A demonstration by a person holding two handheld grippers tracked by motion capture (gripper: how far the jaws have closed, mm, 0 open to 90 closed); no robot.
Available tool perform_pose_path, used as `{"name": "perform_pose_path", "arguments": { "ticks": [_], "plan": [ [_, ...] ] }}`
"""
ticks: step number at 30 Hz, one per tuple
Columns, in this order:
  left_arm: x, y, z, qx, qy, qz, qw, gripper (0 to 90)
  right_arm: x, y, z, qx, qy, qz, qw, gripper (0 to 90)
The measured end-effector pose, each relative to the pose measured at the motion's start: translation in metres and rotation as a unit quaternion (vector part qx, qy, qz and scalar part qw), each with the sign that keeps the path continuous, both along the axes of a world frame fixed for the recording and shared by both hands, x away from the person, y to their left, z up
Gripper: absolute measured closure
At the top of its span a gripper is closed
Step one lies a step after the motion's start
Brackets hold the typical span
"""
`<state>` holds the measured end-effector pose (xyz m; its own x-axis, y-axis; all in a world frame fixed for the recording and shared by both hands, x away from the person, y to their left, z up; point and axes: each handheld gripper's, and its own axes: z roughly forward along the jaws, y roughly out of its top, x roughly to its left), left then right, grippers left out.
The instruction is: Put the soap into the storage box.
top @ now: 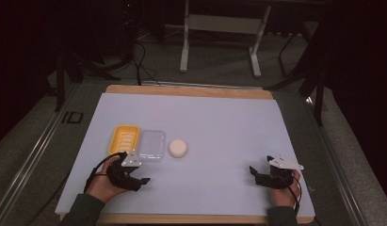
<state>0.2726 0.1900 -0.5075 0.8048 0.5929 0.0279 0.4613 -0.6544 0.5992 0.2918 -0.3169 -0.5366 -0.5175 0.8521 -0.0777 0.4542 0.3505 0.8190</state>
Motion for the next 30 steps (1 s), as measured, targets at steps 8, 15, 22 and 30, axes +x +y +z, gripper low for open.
{"name": "perform_pose_path", "arguments": {
  "ticks": [8,15,22,30],
  "plan": [
    [0.007,-0.007,0.005,0.012,-0.015,-0.002,0.9998,34.0,0.0,0.0,0.0,-0.002,-0.003,0.001,1.0,14.8],
    [0.015,-0.012,0.009,0.021,-0.014,-0.01,0.9996,32.1,0.0,0.0,0.0,-0.004,-0.002,0.0,1.0,14.8],
    [0.026,-0.019,0.018,0.033,-0.025,-0.023,0.9989,30.7,0.0,0.001,0.0,-0.005,-0.001,0.001,1.0,14.8],
    [0.035,-0.031,0.021,0.048,-0.032,-0.048,0.9972,29.0,0.0,0.001,0.0,-0.005,-0.001,0.001,1.0,14.8]
  ]
}}
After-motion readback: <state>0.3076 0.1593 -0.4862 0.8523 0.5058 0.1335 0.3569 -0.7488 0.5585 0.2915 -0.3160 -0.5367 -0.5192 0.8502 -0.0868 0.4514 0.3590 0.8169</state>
